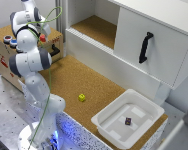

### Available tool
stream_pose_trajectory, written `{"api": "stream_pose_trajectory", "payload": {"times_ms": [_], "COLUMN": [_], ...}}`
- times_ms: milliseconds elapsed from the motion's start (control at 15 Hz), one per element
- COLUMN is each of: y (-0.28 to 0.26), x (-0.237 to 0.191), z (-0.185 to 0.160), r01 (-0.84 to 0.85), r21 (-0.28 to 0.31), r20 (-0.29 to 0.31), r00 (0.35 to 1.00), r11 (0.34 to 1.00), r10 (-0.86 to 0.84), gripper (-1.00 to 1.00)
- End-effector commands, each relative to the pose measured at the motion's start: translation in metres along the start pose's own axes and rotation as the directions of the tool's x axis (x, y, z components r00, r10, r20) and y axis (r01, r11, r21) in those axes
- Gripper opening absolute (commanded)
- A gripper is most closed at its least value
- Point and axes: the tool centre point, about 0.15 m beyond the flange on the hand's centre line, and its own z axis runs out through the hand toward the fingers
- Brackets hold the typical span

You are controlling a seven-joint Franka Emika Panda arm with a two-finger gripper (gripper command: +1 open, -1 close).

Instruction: Grasp the pink block and turn it right

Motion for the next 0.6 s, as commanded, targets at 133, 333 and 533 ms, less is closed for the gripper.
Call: {"api": "stream_pose_trajectory", "payload": {"times_ms": [133,333,533], "y": [0.082,0.082,0.082], "x": [-0.049,-0.049,-0.049], "z": [0.026,0.026,0.026], "r01": [0.003,0.003,0.003], "r21": [0.191,0.191,0.191], "r20": [-0.016,-0.016,-0.016], "r00": [1.0,1.0,1.0], "r11": [0.982,0.982,0.982], "r10": [0.0,0.0,0.0], "gripper": [1.0,1.0,1.0]}}
